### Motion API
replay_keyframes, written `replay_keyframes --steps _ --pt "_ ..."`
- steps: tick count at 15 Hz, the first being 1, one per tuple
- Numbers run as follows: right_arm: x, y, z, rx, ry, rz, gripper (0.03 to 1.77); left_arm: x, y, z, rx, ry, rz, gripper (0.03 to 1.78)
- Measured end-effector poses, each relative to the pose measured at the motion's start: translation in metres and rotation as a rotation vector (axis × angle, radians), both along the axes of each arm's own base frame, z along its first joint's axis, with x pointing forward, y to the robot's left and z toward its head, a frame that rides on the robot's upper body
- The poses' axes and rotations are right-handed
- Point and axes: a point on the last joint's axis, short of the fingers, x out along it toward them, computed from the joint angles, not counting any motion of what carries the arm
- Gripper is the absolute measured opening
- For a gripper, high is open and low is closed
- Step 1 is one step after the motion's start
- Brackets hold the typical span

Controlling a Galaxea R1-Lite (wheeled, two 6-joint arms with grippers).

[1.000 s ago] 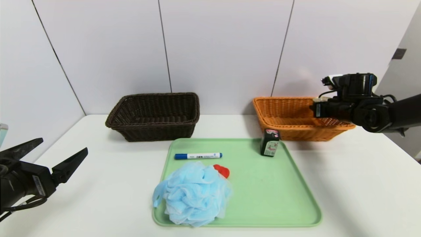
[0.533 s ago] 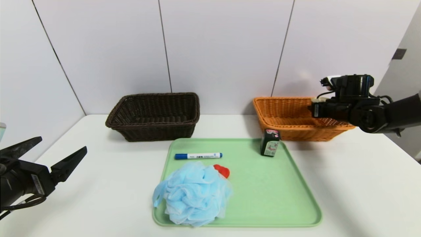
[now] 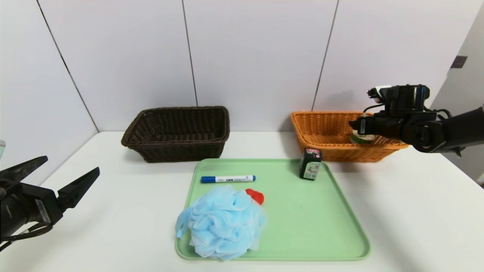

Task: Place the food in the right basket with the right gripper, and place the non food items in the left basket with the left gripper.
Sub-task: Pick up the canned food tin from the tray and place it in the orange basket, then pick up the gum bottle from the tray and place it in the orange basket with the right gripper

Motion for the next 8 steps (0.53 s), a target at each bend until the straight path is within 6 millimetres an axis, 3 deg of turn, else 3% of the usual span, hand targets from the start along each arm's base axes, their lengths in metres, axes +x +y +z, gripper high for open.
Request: replay_keyframes --steps 4,8 --pt "-0.012 0.009 0.028 0.001 -0.063 0.032 1.59 -0.001 0.000 0.000 -0.001 -0.003 -0.001 1.69" --pt "-0.046 0.043 0.065 0.014 -0.128 0.145 1.64 -0.003 0.000 0.000 -0.001 -0.006 -0.001 1.69"
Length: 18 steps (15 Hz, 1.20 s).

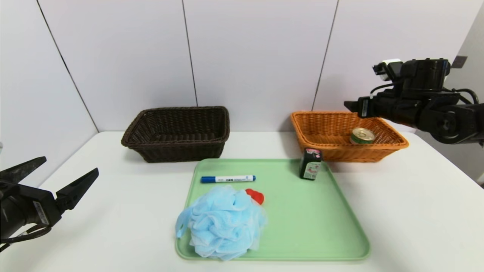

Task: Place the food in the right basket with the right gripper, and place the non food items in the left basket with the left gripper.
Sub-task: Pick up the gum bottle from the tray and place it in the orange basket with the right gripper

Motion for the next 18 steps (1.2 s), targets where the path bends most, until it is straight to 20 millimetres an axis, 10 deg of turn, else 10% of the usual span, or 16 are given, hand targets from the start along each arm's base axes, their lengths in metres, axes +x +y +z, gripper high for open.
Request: replay_keyframes --steps 5,12,18 --pt "-0.083 0.045 0.014 0.001 -0.008 0.166 1.67 -0.002 0.000 -0.001 0.001 0.001 -0.002 1.69" --pt "-0.188 0.036 -0.043 -0.017 0.086 0.252 1.69 -0.002 0.000 -0.003 0.005 0.005 -0.006 1.69" --pt "-0.215 0.046 -0.068 0.051 0.132 0.330 1.69 -0.004 0.000 -0.004 0.005 0.005 -0.002 1.69"
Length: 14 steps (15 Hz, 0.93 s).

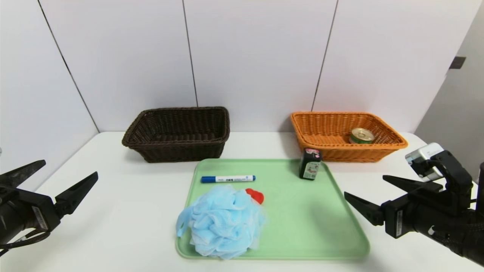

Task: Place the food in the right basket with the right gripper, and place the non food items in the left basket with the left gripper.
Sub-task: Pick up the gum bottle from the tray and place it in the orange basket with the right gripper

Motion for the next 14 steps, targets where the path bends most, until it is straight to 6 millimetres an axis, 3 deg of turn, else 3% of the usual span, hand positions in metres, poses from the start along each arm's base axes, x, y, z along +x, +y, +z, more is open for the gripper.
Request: replay_keyframes --steps 7,14 --pt "0.019 0.015 -0.025 0.050 -0.089 0.017 1.69 -0.007 0.000 -0.005 -0.001 0.004 0.004 1.69" --pt "0.058 0.034 -0.064 0.054 -0.177 -0.034 1.69 -0.008 0.000 -0.008 0.000 0.012 0.003 1.69"
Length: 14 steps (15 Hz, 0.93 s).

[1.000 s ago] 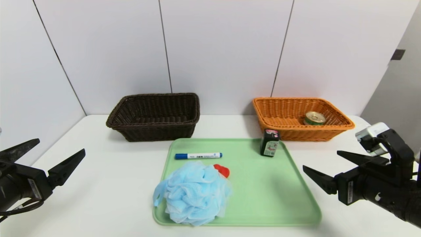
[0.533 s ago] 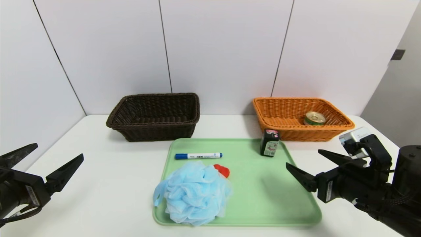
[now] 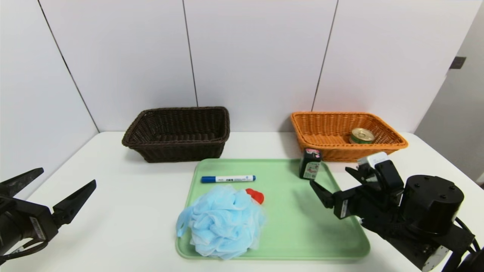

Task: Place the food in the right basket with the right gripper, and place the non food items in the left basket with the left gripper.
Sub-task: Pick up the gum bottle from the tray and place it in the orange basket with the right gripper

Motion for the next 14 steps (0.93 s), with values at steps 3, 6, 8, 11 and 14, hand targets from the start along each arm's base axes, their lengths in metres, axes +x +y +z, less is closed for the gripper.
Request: replay_keyframes --steps 3,6,8,11,14 --pt "0.016 0.007 -0.010 -0.007 0.012 -0.010 1.70 0.001 0.000 -0.001 0.000 0.007 -0.004 1.69" --pt "0.036 0.016 -0.015 -0.005 -0.009 -0.039 1.70 0.000 0.000 -0.002 -0.001 0.010 -0.004 1.69" --pt "0.048 0.021 -0.018 -0.005 -0.023 -0.050 1.70 0.000 0.000 -0.002 -0.001 0.008 -0.003 1.69" --pt "0.061 0.026 -0.026 -0.012 -0.026 -0.073 1.70 0.000 0.000 -0.001 -0.001 0.006 -0.004 1.69" --pt "0.069 0.028 -0.031 -0.019 -0.030 -0.091 1.70 0.000 0.000 -0.001 -0.001 0.002 -0.004 1.69"
